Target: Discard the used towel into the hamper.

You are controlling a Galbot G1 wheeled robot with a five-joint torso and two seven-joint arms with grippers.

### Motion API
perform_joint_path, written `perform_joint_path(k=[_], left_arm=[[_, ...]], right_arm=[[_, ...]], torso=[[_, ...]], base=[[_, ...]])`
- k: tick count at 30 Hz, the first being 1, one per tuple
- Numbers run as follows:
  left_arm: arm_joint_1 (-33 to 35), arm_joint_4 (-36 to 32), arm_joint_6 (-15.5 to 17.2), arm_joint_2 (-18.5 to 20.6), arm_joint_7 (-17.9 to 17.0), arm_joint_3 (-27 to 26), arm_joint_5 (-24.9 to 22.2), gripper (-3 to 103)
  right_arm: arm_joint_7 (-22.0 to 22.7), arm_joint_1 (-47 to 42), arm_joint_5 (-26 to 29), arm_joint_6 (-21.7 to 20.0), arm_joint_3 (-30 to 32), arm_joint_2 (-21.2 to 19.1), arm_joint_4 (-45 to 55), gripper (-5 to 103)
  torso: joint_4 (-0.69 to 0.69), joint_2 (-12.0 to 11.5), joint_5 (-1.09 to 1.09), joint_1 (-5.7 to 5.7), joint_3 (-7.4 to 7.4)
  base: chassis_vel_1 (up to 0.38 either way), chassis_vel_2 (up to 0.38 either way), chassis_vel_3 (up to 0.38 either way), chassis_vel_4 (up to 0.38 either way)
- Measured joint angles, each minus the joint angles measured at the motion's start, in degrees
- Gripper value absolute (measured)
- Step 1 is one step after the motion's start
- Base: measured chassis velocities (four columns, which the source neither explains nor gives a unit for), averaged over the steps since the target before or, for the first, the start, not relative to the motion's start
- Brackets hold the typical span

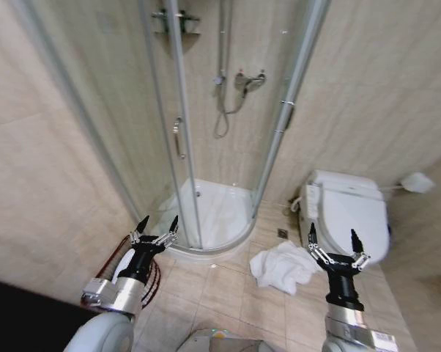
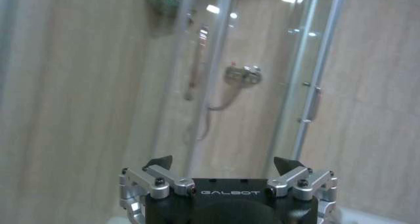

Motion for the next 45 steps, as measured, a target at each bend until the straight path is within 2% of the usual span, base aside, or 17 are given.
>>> perform_joint_path(k=[20,36,40,41,44,45], left_arm=[[0.0,0.0,0.0,0.0,0.0,0.0,0.0,100],[0.0,0.0,0.0,0.0,0.0,0.0,0.0,100],[0.0,0.0,0.0,0.0,0.0,0.0,0.0,100],[0.0,0.0,0.0,0.0,0.0,0.0,0.0,100],[0.0,0.0,0.0,0.0,0.0,0.0,0.0,100],[0.0,0.0,0.0,0.0,0.0,0.0,0.0,100]], right_arm=[[-0.2,0.0,0.0,0.5,-0.5,-0.2,-0.9,100],[-0.4,1.1,0.2,1.4,-0.5,-0.5,-2.2,100],[-0.5,1.4,0.5,1.8,-0.1,-0.5,-2.5,100],[-0.5,1.4,0.7,1.8,-0.1,-0.5,-2.5,100],[-0.7,1.4,0.7,1.9,0.0,-0.6,-2.6,100],[-0.7,1.4,0.8,1.9,0.0,-0.6,-2.6,100]], torso=[[0.0,0.0,-0.01,0.0,0.0],[-0.01,0.0,-0.02,0.0,0.0],[0.02,0.0,0.04,0.0,0.0],[-0.02,0.0,0.03,0.0,0.0],[-0.03,0.0,0.02,0.02,0.01],[0.02,0.0,0.06,0.01,0.01]], base=[[-0.056,-0.066,-0.013,-0.013],[-0.234,-0.249,0.243,0.24],[-0.304,-0.319,0.306,0.313],[-0.273,-0.234,0.296,0.146],[-0.233,-0.239,0.209,0.121],[0.001,-0.123,0.149,0.017]])
